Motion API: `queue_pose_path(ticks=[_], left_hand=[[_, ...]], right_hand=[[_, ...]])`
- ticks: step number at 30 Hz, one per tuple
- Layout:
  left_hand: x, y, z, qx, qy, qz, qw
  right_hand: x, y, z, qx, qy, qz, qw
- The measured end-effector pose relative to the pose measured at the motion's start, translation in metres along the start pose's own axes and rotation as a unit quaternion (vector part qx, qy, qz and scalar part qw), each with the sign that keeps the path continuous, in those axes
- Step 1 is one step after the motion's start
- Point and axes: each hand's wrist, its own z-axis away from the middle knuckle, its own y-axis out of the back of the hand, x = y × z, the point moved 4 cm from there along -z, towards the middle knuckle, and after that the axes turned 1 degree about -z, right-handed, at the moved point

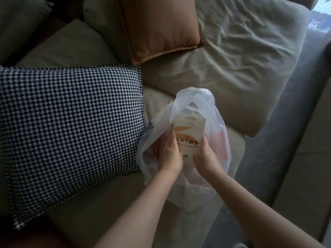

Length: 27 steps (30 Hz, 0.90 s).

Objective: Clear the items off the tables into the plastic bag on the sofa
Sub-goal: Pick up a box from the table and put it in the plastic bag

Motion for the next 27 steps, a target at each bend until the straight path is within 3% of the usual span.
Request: queue_pose_path(ticks=[4, 7, 9, 15, 20, 23, 27], left_hand=[[0.005, -0.003, 0.009, 0.001, -0.069, -0.129, 0.989], [0.015, -0.001, 0.016, -0.034, -0.116, -0.246, 0.962], [0.018, -0.002, 0.014, -0.05, -0.155, -0.31, 0.937], [0.023, -0.009, -0.001, -0.082, -0.181, -0.412, 0.889], [0.024, -0.008, -0.002, -0.076, -0.183, -0.424, 0.884], [0.022, -0.004, 0.0, -0.029, -0.169, -0.406, 0.898], [0.018, 0.001, 0.008, 0.085, -0.152, -0.358, 0.917]], right_hand=[[0.003, 0.003, -0.006, -0.031, 0.05, 0.137, 0.989], [-0.002, 0.016, -0.009, -0.018, 0.123, 0.337, 0.933], [-0.008, 0.028, -0.008, 0.032, 0.18, 0.39, 0.903], [0.014, 0.028, -0.001, 0.022, 0.178, 0.424, 0.888], [0.025, 0.009, 0.006, 0.007, 0.203, 0.437, 0.876], [0.017, 0.006, 0.003, 0.037, 0.226, 0.44, 0.868], [0.008, 0.0, -0.008, 0.051, 0.306, 0.485, 0.817]])
